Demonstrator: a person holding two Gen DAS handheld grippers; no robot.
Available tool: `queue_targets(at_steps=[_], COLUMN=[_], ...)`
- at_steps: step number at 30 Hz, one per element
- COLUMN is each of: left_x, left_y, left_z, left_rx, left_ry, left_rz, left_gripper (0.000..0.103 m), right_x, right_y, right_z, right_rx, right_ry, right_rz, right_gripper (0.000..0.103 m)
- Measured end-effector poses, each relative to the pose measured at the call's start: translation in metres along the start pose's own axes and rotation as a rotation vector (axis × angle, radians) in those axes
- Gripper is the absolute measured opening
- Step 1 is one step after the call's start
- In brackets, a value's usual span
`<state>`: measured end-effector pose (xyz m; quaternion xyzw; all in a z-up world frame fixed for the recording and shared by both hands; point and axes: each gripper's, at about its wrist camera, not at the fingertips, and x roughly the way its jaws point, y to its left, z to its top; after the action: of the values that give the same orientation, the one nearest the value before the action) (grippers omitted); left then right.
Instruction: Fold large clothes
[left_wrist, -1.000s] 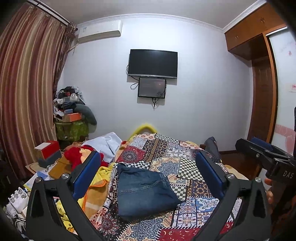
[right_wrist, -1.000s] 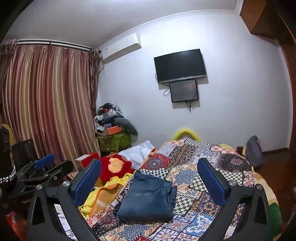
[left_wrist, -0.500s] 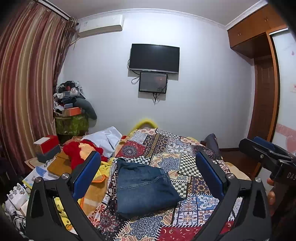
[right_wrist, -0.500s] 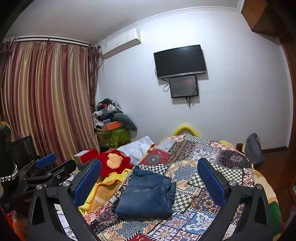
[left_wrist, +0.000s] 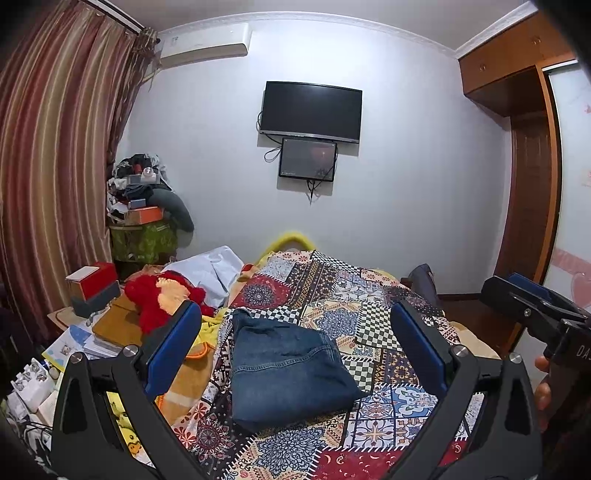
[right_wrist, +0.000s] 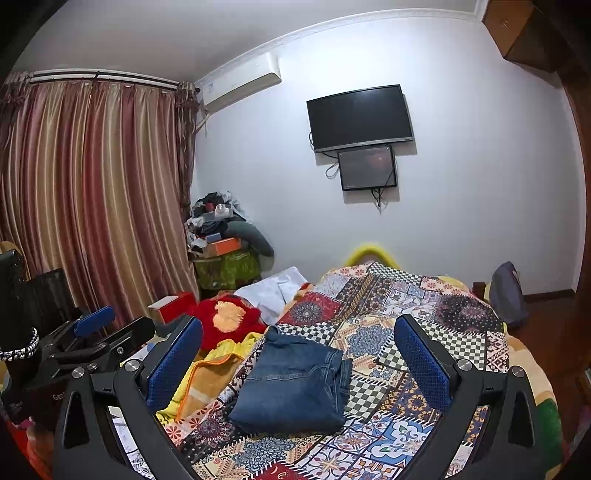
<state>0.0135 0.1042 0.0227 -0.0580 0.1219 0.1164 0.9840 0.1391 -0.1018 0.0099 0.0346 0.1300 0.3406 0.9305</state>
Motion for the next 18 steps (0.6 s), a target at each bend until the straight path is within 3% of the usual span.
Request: queue_targets(at_steps=[18], left_x=[0.0012], left_y=[-0.0023], left_z=[-0.0014], left_rx=[0.017], left_ry=[-0.004], left_rz=[-0.025], left_gripper=[0.103], right_x=[0.0005], right_y=[0.0004], right_z=[-0.0014], right_rx=[0.003], right_ry=[0.0], right_rz=[-0.002], right_gripper=[0.103])
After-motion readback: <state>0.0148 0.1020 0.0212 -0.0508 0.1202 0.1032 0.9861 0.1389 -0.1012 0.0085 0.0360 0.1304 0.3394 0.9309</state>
